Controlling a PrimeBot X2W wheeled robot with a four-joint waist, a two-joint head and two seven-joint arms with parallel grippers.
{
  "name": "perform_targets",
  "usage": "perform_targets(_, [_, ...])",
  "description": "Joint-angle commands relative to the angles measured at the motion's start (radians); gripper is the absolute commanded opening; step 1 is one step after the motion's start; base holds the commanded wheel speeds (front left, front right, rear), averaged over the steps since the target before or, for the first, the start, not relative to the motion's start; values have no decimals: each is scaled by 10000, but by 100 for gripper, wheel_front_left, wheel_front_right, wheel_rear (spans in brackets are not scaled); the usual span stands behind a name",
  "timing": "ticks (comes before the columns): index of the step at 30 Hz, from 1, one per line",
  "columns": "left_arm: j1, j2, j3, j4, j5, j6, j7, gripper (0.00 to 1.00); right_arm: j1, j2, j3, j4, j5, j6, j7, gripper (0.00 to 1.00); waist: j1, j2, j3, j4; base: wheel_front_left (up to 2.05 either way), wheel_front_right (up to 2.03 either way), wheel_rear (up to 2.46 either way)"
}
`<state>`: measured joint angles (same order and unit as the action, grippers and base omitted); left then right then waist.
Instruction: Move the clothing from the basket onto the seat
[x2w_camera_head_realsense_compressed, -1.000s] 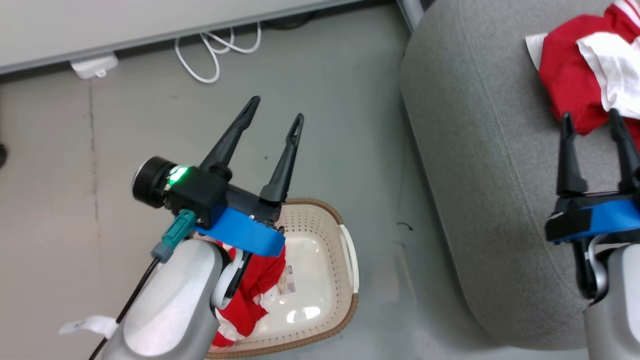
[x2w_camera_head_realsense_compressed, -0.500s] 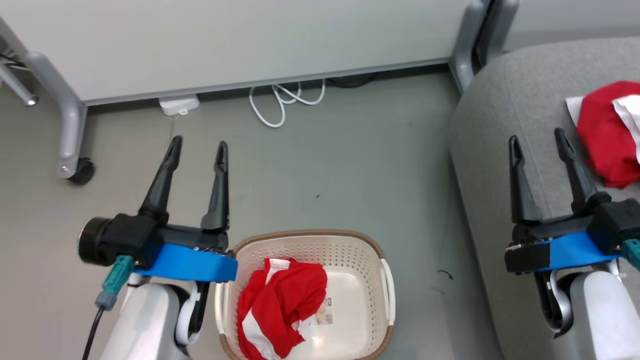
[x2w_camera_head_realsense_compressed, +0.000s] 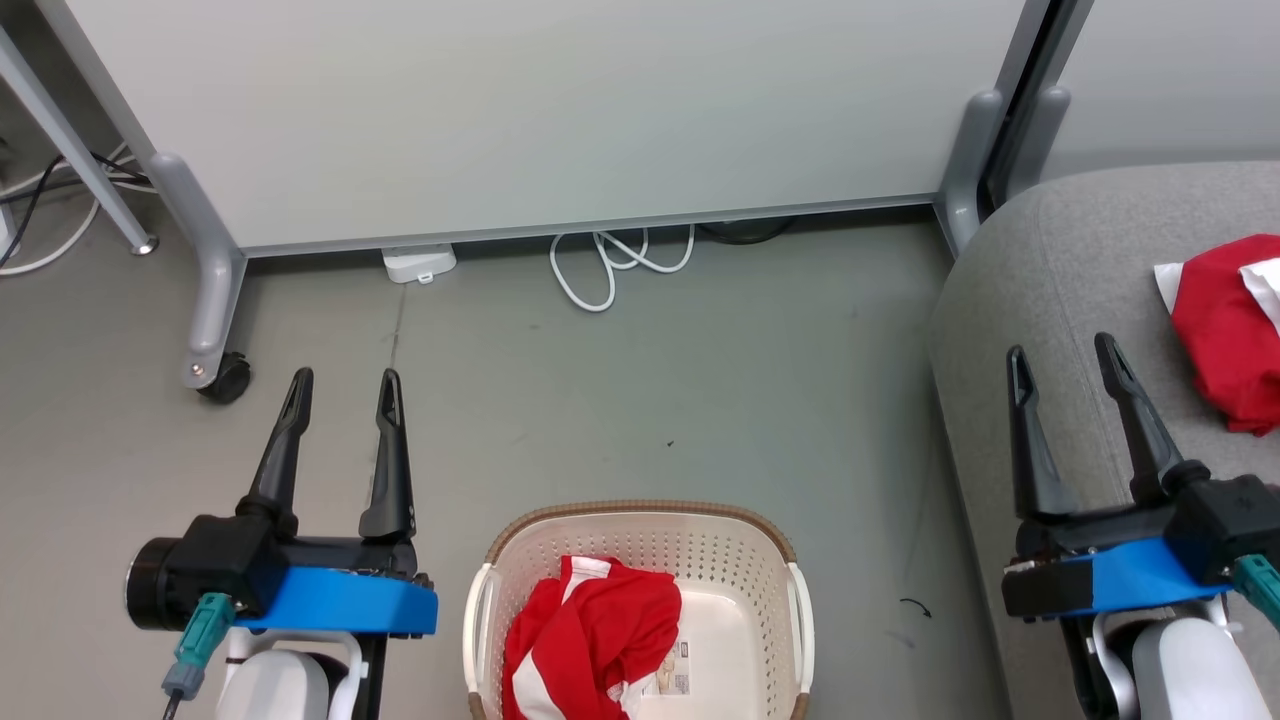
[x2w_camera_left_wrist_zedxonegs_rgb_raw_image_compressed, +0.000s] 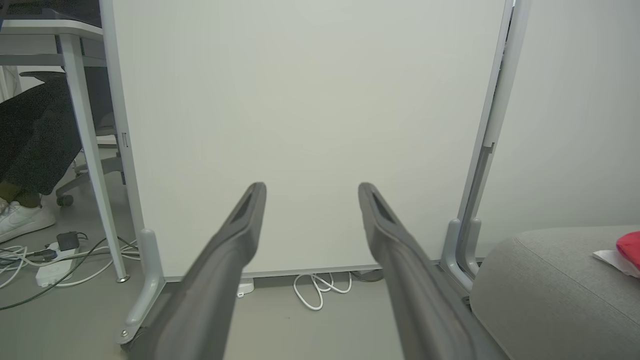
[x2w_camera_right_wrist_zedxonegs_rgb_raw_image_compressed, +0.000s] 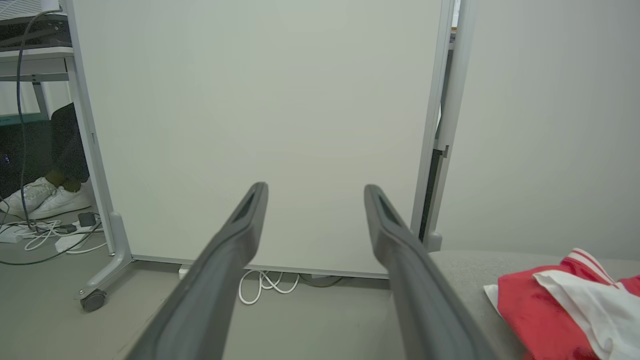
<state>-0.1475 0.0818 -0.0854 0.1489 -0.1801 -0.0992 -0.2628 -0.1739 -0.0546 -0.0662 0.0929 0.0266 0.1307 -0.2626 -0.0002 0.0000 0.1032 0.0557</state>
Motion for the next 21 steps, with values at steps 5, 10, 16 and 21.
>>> perform_targets(5, [318,-127,210,59,145,-118,-30,100,482,47,3,68,195,1,-34,100,2,0,-207,24,0,0,0])
perform_targets(10, [447,-208,275,127,196,-177,-30,100,689,47,47,162,417,1,-34,100,2,0,-340,15,0,0,0])
perform_targets(16, [555,-273,327,133,198,-237,-30,100,793,48,138,221,527,1,-34,100,2,0,-429,-19,0,0,0])
perform_targets(21, [571,-294,358,167,227,-247,-29,100,799,49,146,193,514,1,-34,100,2,0,-440,-37,0,0,0])
